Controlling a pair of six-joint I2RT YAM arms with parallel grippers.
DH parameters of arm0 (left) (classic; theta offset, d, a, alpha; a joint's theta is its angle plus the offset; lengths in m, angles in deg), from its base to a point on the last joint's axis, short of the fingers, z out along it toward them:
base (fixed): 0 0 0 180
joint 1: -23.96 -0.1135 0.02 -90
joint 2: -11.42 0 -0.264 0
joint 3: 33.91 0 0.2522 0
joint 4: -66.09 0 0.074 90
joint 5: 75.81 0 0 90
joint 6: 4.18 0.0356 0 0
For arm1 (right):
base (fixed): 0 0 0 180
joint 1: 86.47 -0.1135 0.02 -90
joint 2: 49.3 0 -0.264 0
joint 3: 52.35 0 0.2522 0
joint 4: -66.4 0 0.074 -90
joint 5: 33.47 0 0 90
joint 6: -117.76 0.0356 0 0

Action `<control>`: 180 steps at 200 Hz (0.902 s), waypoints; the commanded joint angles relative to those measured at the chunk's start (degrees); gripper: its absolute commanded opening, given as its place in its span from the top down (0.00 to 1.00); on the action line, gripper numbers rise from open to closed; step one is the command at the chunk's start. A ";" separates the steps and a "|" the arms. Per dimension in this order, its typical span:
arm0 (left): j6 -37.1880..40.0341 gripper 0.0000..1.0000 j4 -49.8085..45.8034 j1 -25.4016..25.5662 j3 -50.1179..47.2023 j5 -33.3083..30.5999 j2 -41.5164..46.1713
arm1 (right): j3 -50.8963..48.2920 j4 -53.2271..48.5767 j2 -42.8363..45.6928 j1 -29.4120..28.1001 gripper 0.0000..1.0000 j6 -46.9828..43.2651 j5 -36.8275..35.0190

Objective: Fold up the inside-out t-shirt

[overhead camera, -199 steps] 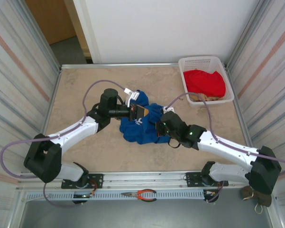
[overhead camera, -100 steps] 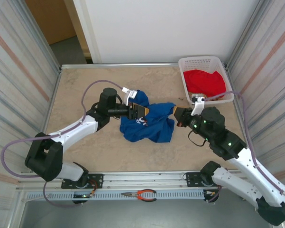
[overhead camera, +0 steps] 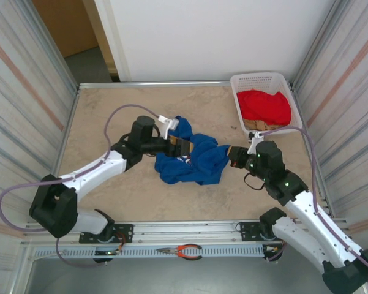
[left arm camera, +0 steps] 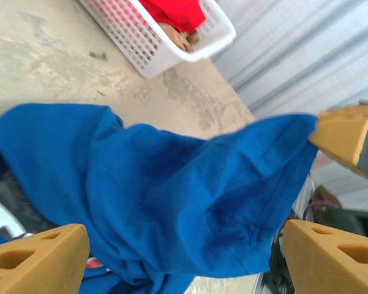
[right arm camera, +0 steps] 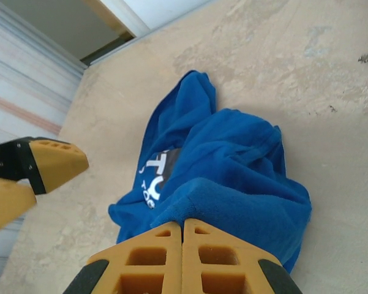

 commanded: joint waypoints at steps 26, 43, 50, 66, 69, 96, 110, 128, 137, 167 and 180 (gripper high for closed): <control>13.11 0.18 -10.69 12.07 8.66 -12.21 -4.12 | -0.95 1.09 1.35 0.55 1.00 1.85 0.63; 13.88 0.18 -11.08 14.74 9.58 -14.06 -6.84 | -1.22 1.14 1.27 0.54 1.00 1.90 0.65; 14.22 0.19 -11.34 15.61 9.95 -14.66 -7.86 | -1.26 1.21 1.30 0.56 1.00 2.06 0.69; 14.99 0.19 -11.76 17.10 10.37 -16.89 -10.06 | -1.65 1.26 1.60 0.52 1.00 2.28 0.69; 15.07 0.19 -11.98 17.33 10.46 -17.19 -10.42 | -1.73 1.31 1.72 0.55 1.00 2.28 0.70; 15.43 0.21 -12.36 18.23 11.03 -18.21 -13.40 | -2.32 1.21 2.41 0.55 1.00 2.64 0.70; 15.68 0.24 -13.43 18.51 11.89 -19.17 -15.06 | -2.50 1.08 2.67 0.60 1.00 2.84 0.80; 16.23 0.28 -13.70 19.05 12.43 -19.71 -16.68 | -2.84 1.06 3.21 0.53 1.00 3.20 0.88; 16.58 0.35 -13.98 19.31 12.93 -19.69 -17.48 | -2.87 0.84 3.60 0.56 1.00 3.25 0.83; 16.87 0.87 -14.87 19.50 13.75 -20.79 -18.82 | -3.17 -0.15 4.65 0.56 1.00 3.24 0.05; 16.58 1.00 -14.41 19.46 13.26 -21.37 -17.59 | -3.53 -0.56 4.76 0.56 1.00 3.18 -0.49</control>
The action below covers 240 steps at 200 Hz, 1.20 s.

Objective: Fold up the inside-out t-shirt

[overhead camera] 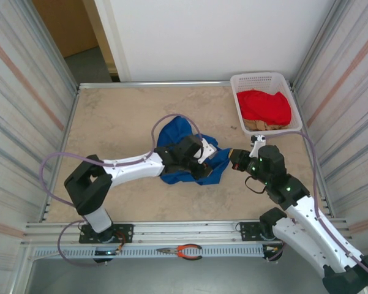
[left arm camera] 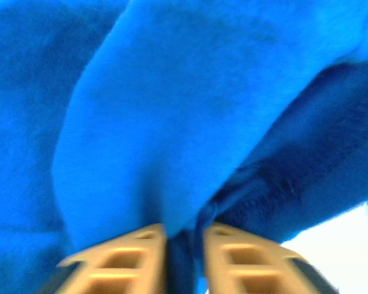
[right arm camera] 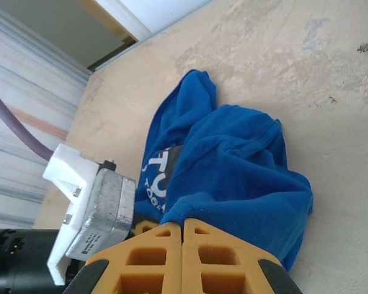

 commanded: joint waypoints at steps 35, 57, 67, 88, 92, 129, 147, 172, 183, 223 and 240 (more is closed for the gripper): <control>-0.91 1.00 1.11 0.11 -1.58 -2.73 8.09 | -3.24 -1.09 0.69 0.68 1.00 1.27 -2.88; -2.49 1.00 3.66 0.15 -4.29 -1.91 12.50 | -5.76 -1.06 0.13 1.71 1.00 2.04 -4.09; -3.26 1.00 5.15 0.09 -5.86 -1.17 14.20 | -7.09 -1.23 -0.09 2.43 1.00 2.84 -4.67; -3.61 1.00 11.40 0.24 -10.50 2.49 17.50 | -9.83 -2.04 0.06 4.86 1.00 4.55 -5.80; -3.60 1.00 12.75 0.32 -11.39 3.41 18.03 | -10.34 -2.37 0.12 5.36 1.00 4.82 -6.04; -4.57 0.68 16.41 0.25 -12.42 17.86 18.01 | -12.57 -4.32 1.02 12.15 1.00 4.89 -6.40; -7.46 0.47 18.20 -0.88 -14.04 16.82 18.45 | -12.40 -5.08 0.92 16.34 1.00 4.16 -4.80; -11.80 0.34 16.20 -4.97 -15.82 7.96 20.59 | -10.51 -7.68 0.34 20.21 0.63 2.63 -1.68; -13.53 0.31 10.71 -6.79 -15.24 1.12 21.62 | -8.98 -9.18 0.30 20.22 0.58 1.79 -0.11; -18.74 0.28 -2.51 -16.63 -14.35 -8.40 23.79 | -5.15 -14.13 -0.13 14.80 0.53 0.26 3.47; -21.10 0.28 -4.79 -21.19 -15.23 -8.20 24.46 | -5.19 -13.76 -1.84 9.22 0.54 1.68 3.31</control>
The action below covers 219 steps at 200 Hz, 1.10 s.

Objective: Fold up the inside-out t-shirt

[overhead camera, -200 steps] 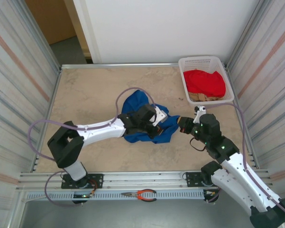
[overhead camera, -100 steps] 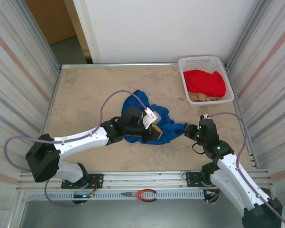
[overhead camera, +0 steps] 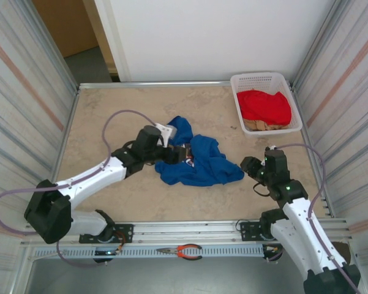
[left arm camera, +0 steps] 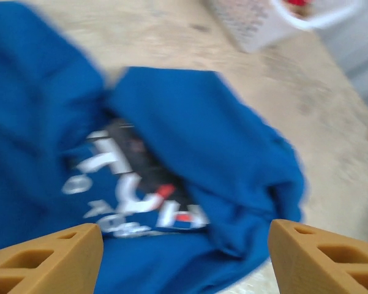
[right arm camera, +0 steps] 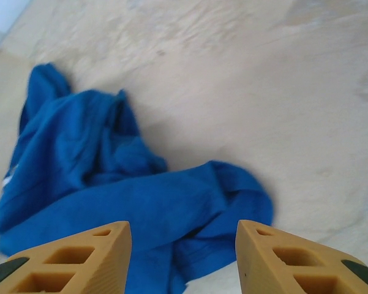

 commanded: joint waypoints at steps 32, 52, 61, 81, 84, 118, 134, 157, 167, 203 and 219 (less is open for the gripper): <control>-6.81 0.26 -10.96 -11.91 -1.16 -2.58 2.75 | 0.12 -0.23 -8.25 -18.28 0.47 3.84 -6.36; -7.21 0.24 -13.56 -14.02 -1.17 -2.52 3.03 | -0.48 3.15 -13.68 -21.82 0.45 5.49 -8.71; -7.47 0.24 -14.67 -14.48 -1.25 -2.57 2.81 | -0.44 4.07 -16.50 -22.64 0.45 6.01 -9.81; -8.31 0.23 -16.44 -14.70 -1.81 -2.45 2.08 | -0.01 5.75 -20.75 -23.26 0.48 6.69 -11.46; -8.39 0.23 -16.58 -14.70 -1.94 -2.28 1.88 | 0.09 5.88 -21.97 -23.24 0.49 6.84 -11.64; -9.72 0.24 -15.24 -14.62 -4.66 0.07 -0.93 | 0.86 7.05 -24.80 -23.12 0.84 6.84 -13.12; -9.84 0.27 -13.28 -14.30 -6.16 0.59 -2.00 | 1.27 7.16 -24.50 -23.03 1.00 6.25 -12.88; -9.89 0.31 -10.67 -13.38 -7.59 1.11 -3.66 | 1.55 6.69 -23.29 -22.70 1.00 5.88 -12.80; -9.95 0.33 -9.68 -13.06 -7.69 1.59 -4.74 | 1.54 6.47 -22.62 -22.50 1.00 5.87 -12.80; -10.06 0.41 -6.16 -11.85 -7.36 1.73 -8.35 | 1.62 5.79 -21.45 -21.54 1.00 5.56 -12.23; -9.91 0.50 -4.36 -11.48 -6.92 2.00 -10.41 | 1.79 5.68 -19.11 -20.96 1.00 5.43 -11.83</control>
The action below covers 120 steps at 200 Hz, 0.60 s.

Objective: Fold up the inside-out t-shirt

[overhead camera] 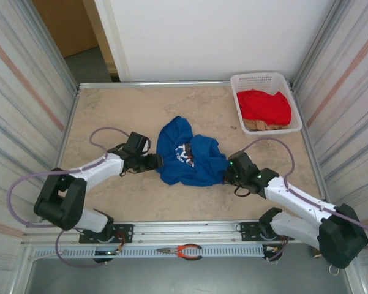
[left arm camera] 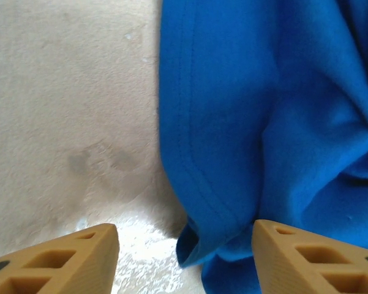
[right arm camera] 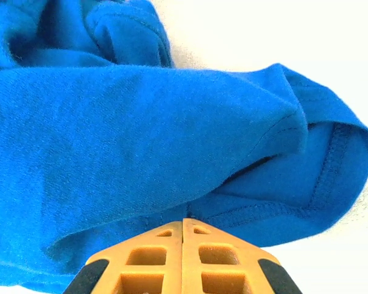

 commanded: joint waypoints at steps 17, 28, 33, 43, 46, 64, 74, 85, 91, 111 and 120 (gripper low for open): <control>-0.12 0.70 5.29 0.74 1.26 1.73 -4.94 | 1.86 -1.12 3.56 1.70 1.00 -0.76 0.15; 0.31 1.00 4.74 0.74 2.41 1.68 -5.78 | 2.27 -1.12 4.35 2.53 1.00 -1.03 0.67; 0.58 1.00 3.92 0.71 3.32 0.96 -5.67 | 2.62 -1.15 4.78 3.12 1.00 -1.33 1.10; 1.81 1.00 2.44 0.58 5.08 -0.15 -4.55 | 3.70 -1.16 5.73 4.68 1.00 -2.33 2.32; 2.14 1.00 1.68 0.53 5.84 -0.64 -3.95 | 4.15 -1.21 6.01 5.40 1.00 -2.63 2.76; 4.16 1.00 -3.09 -0.55 10.52 -2.06 0.28 | 7.14 -2.92 7.19 8.81 1.00 -4.51 4.97; 4.85 1.00 -5.33 -1.26 12.91 -2.34 2.67 | 8.50 -3.98 7.38 9.92 1.00 -5.43 5.96; 5.78 1.00 -7.83 -2.25 15.34 -1.62 4.55 | 9.14 -4.79 7.10 10.11 1.00 -6.03 7.04; 6.23 1.00 -9.15 -2.72 16.47 -1.17 5.20 | 9.34 -5.01 6.72 10.00 1.00 -6.21 7.96; 7.57 1.00 -11.72 -3.64 18.38 0.12 6.98 | 8.24 -5.41 4.87 7.46 0.76 -5.74 9.05; 7.82 1.00 -12.31 -3.95 18.51 0.67 7.67 | 7.25 -4.79 4.09 5.10 0.59 -5.19 8.18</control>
